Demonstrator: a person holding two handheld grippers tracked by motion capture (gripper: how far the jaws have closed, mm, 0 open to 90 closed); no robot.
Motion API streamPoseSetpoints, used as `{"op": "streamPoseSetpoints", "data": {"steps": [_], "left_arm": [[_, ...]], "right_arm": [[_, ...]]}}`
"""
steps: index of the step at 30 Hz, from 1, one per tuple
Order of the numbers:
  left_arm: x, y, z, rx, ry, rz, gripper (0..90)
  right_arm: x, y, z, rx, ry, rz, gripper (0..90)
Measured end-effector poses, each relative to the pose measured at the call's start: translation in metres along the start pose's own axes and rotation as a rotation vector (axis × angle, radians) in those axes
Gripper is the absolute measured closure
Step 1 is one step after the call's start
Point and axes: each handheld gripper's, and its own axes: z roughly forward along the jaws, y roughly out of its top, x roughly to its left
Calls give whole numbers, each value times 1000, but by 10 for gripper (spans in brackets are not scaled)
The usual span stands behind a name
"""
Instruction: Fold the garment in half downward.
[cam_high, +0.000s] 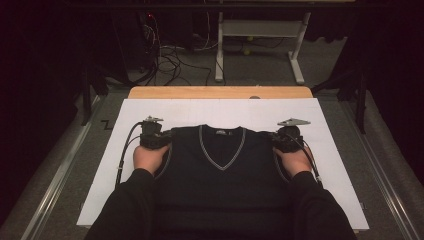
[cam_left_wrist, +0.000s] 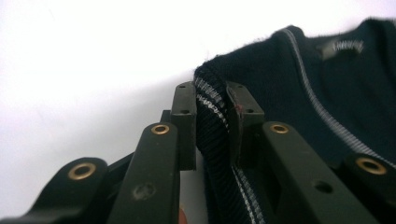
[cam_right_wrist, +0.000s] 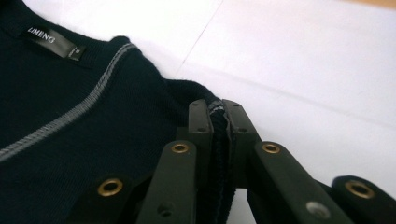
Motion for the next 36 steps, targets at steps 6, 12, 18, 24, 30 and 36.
{"op": "streamPoseSetpoints", "data": {"steps": [6,12,18,24,30,36], "left_arm": [[-7,45,-28,-115,25,32,722],[-7,69,-45,-198,32,21,722],[-8,85,-53,-247,14,24,722],[-6,76,-46,-239,9,29,720],[-8,45,-53,-220,-33,32,719],[-14,2,-65,-203,-93,58,720]], "right_arm": [[-7,33,-24,-140,-39,3,842],[-10,67,-46,-248,-79,-15,842],[-10,90,-57,-309,-88,-30,842],[-10,90,-54,-295,-76,-28,842],[-6,59,-54,-280,-33,-23,842],[4,14,-69,-310,8,-35,842]]}}
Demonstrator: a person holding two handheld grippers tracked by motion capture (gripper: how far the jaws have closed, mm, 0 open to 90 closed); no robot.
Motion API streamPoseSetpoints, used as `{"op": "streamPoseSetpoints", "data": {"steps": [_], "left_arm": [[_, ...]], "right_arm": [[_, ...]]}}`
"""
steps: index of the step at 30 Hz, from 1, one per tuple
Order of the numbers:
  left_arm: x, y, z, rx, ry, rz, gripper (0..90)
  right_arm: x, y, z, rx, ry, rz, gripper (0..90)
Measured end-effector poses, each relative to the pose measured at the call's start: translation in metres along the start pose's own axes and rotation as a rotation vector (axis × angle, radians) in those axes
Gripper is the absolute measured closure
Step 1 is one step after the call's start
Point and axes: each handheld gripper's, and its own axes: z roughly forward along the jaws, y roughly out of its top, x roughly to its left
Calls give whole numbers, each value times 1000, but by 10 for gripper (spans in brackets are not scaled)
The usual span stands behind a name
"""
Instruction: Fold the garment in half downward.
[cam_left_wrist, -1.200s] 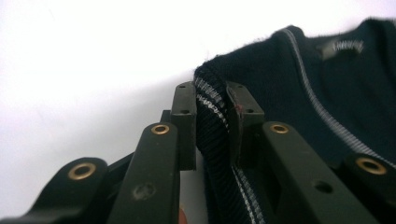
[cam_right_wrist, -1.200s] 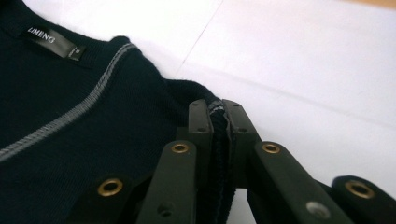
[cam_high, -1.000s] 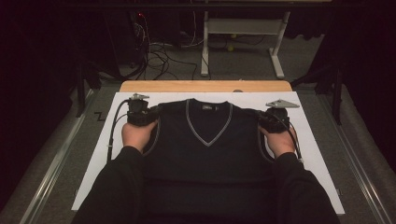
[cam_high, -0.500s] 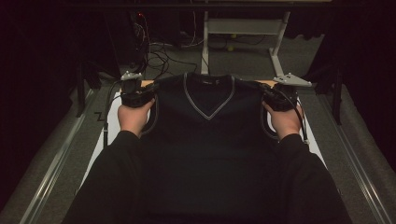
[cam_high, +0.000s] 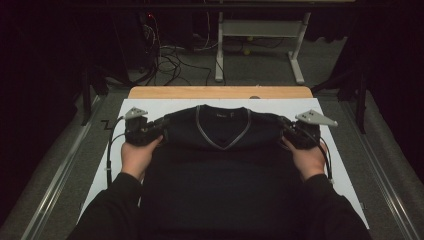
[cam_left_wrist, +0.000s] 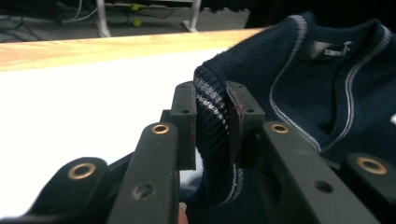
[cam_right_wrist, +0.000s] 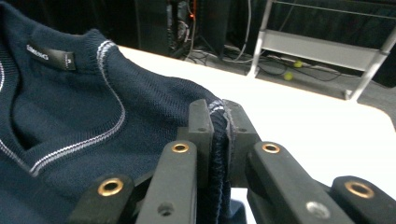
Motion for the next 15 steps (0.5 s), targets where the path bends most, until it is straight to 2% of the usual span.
{"op": "streamPoseSetpoints", "data": {"steps": [1,4,5,6,7,8,11,12,13,15], "left_arm": [[-3,-7,-3,5,-12,15,720],[-13,-30,-14,18,-26,80,719],[-16,-37,-17,20,-31,96,718],[-18,-45,-19,24,-42,100,718],[-18,-52,-22,28,-58,97,718],[-19,-59,-24,34,-69,94,718],[-23,-76,-34,42,-101,89,718],[-26,-81,-38,46,-108,102,717],[-29,-86,-41,49,-118,111,717],[-33,-94,-49,49,-134,113,716]], "right_arm": [[0,0,0,0,0,0,842],[7,-23,-16,-10,30,2,842],[11,-37,-27,-16,45,7,841],[11,-37,-27,-16,45,7,841],[15,-49,-36,-16,58,12,842],[15,-49,-36,-16,58,12,842],[22,-64,-51,-19,83,-1,841],[25,-71,-60,-33,95,6,841],[25,-71,-60,-33,95,6,841],[28,-77,-71,-45,105,12,841]]}}
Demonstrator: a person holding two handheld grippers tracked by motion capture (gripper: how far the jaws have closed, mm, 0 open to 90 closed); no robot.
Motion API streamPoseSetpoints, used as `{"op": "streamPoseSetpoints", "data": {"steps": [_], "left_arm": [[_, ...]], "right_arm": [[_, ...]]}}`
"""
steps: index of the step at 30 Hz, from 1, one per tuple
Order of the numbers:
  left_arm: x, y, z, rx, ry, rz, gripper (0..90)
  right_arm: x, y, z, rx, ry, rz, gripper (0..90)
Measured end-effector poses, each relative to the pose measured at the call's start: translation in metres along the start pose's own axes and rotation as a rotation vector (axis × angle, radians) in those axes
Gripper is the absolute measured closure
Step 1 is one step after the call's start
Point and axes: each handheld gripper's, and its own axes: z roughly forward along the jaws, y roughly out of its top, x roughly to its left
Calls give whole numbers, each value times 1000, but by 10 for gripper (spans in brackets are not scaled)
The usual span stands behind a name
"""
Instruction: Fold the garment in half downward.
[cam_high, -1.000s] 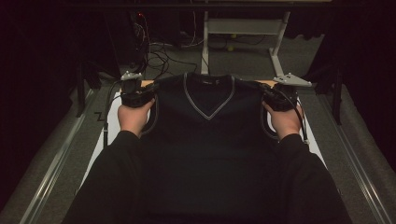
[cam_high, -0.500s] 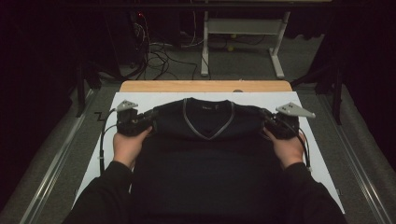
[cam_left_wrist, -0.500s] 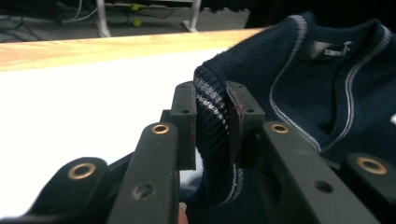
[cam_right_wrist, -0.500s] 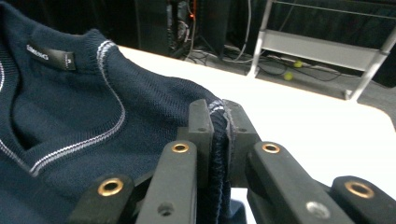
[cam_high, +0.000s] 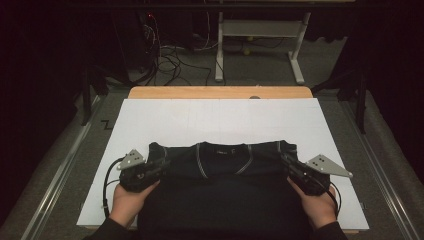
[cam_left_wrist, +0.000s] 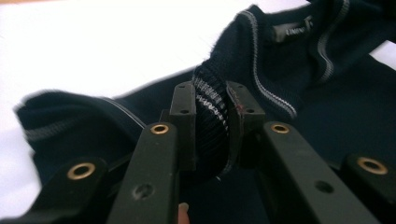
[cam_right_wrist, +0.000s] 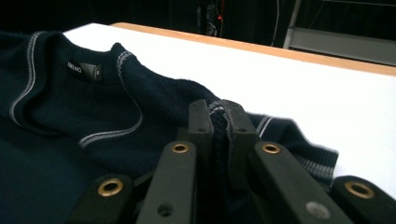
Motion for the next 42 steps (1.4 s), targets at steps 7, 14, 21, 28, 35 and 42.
{"op": "streamPoseSetpoints", "data": {"steps": [7,14,21,28,35,42], "left_arm": [[-17,-21,-25,-19,-28,3,715],[-37,-36,-48,-31,-56,7,710],[-47,-45,-60,-27,-80,11,710],[-32,-53,-40,97,-49,-44,699],[-13,-57,-15,213,17,-75,525],[-12,-54,-27,154,37,-68,332]], "right_arm": [[12,-16,-29,-5,7,-7,841],[24,-25,-66,-33,22,9,840],[32,-34,-83,-19,25,9,840],[32,-40,-72,80,17,1,837],[23,-53,-54,237,1,20,802],[16,-49,-57,185,2,61,552]]}}
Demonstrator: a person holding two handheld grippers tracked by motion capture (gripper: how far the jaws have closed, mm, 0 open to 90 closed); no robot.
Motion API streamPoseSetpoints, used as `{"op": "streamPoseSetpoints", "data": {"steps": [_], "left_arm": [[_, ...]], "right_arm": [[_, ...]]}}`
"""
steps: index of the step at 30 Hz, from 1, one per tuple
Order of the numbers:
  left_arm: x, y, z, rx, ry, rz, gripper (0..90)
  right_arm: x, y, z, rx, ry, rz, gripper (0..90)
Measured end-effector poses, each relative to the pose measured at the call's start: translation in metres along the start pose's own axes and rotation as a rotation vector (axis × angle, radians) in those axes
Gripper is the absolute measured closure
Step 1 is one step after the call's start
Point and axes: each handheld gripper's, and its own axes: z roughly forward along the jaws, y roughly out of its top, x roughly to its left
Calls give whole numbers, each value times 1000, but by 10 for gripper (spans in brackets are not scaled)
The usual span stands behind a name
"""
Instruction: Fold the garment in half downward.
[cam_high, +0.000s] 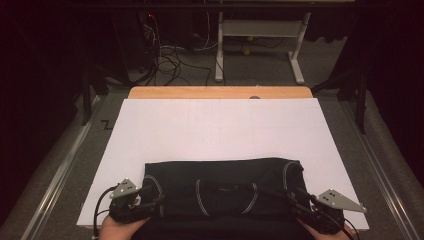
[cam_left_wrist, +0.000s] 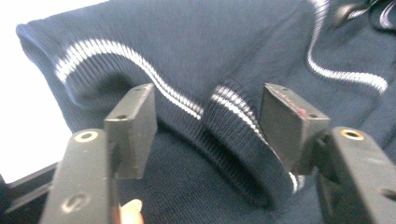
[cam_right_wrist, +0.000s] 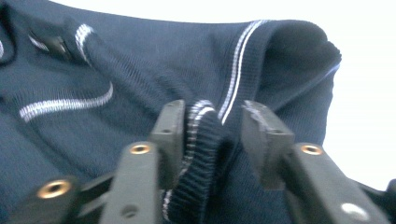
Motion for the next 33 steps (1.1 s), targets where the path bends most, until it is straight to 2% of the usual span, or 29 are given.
{"op": "streamPoseSetpoints", "data": {"steps": [2,4,5,8,9,10,11,12,13,15,16,18,19,20,21,22,23,24,27,30,32,33], "left_arm": [[0,2,-6,-34,12,11,321],[2,5,-11,-60,16,3,295],[4,7,-13,-69,17,1,293],[9,12,-14,-82,39,-6,267],[14,18,-12,-87,46,-17,267],[14,18,-12,-87,46,-17,267],[21,27,-7,-88,74,-19,267],[21,27,-7,-88,74,-19,266],[26,31,-4,-92,82,-28,266],[37,39,3,-97,80,-50,233],[42,44,7,-92,88,-57,233],[52,50,16,-82,102,-82,227],[61,53,26,-64,102,-124,227],[61,53,26,-64,102,-124,227],[65,53,30,-46,112,-140,227],[67,53,34,-25,128,-146,226],[68,51,37,-6,139,-143,215],[68,49,40,14,138,-137,215],[65,44,43,69,163,-107,170],[63,41,44,97,170,-102,170],[59,39,45,110,184,-78,170],[57,38,45,116,187,-67,174]], "right_arm": [[0,1,-1,-12,-1,2,539],[-2,5,-1,-34,-8,3,528],[-6,11,-2,-60,-12,15,525],[-10,17,-1,-78,-27,18,517],[-14,24,2,-86,-47,16,509],[-14,24,2,-86,-47,16,509],[-20,31,9,-83,-73,18,504],[-24,35,14,-84,-83,18,501],[-24,35,14,-84,-83,18,501],[-33,50,30,-87,-115,16,497],[-33,50,30,-87,-115,16,497],[-40,59,42,-84,-136,28,482],[-47,65,56,-55,-144,55,449],[-47,65,56,-55,-144,55,449],[-51,66,64,-38,-156,67,427],[-54,66,71,-4,-167,84,384],[-59,61,82,71,-169,109,308],[-59,61,82,71,-169,109,308],[-60,48,84,155,-161,121,279],[-60,42,81,187,-157,132,275],[-59,37,77,211,-154,124,273],[-59,35,75,205,-154,121,277]]}}
